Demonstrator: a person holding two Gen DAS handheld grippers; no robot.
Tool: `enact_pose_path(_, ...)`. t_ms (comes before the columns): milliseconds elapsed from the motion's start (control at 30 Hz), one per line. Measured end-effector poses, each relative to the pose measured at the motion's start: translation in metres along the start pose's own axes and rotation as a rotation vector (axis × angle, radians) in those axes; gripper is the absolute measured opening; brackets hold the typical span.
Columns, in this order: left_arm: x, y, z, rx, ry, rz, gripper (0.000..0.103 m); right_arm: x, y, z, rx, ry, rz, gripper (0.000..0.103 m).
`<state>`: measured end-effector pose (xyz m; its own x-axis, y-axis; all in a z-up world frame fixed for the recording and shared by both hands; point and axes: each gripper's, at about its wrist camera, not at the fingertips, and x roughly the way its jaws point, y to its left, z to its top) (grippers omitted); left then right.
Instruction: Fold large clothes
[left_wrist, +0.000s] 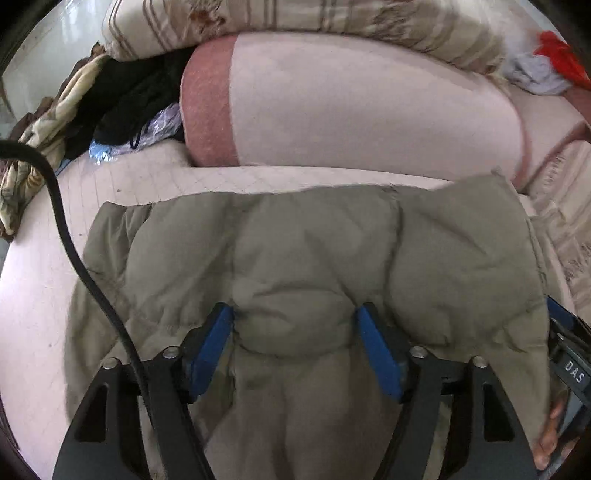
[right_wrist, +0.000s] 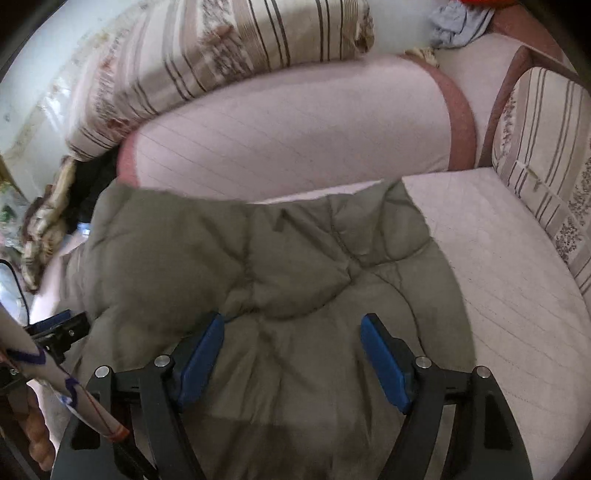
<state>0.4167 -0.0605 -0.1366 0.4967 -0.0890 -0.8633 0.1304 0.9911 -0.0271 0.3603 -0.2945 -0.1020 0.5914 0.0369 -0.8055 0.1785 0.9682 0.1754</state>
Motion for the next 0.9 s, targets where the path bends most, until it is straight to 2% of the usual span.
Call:
enact_pose_path(133,0.026,0.021,0.006,-0.101,-0.011,-0.01,0.084,0.037,-0.012,0.007,0.028,0.02,-0.054,0.084)
enact_pose_path(300,0.04,0.042,0.005,-0.193,-0.031,-0.066,0.085,0.065,-0.029,0.009,0.081,0.029,-0.022,0.091)
enact_pose_path(367,0.038,0.041,0.004,-0.197,-0.034,-0.066,0.085,0.068,-0.033,0.009,0.095,0.029,-0.01,0.093)
enact_pose_path(467,0.023,0.041,0.01,-0.184,-0.026,-0.032,0.082,0.069,-0.029,0.011,0.069,0.045,-0.037,0.094)
enact_pose_path(533,0.002,0.046,0.013,-0.164,-0.05,-0.002,0.08,0.063,-0.021,0.017,0.033,0.066,-0.074,0.094)
enact_pose_path(600,-0.018,0.054,0.012,-0.142,-0.09,0.06,0.08,0.042,-0.017,0.022,0.011,0.041,-0.095,0.093)
enact_pose_path(700,-0.03,0.073,0.009,-0.124,-0.124,0.154,0.08,0.007,-0.014,0.024,0.008,-0.025,-0.043,0.093)
enact_pose_path(800,-0.012,0.096,0.003,-0.166,-0.072,0.192,0.08,-0.004,-0.009,0.018,0.015,-0.029,0.014,0.093)
enact_pose_path(900,0.021,0.109,-0.009,-0.17,0.007,0.216,0.08,0.018,-0.003,0.004,-0.002,0.026,-0.011,0.093)
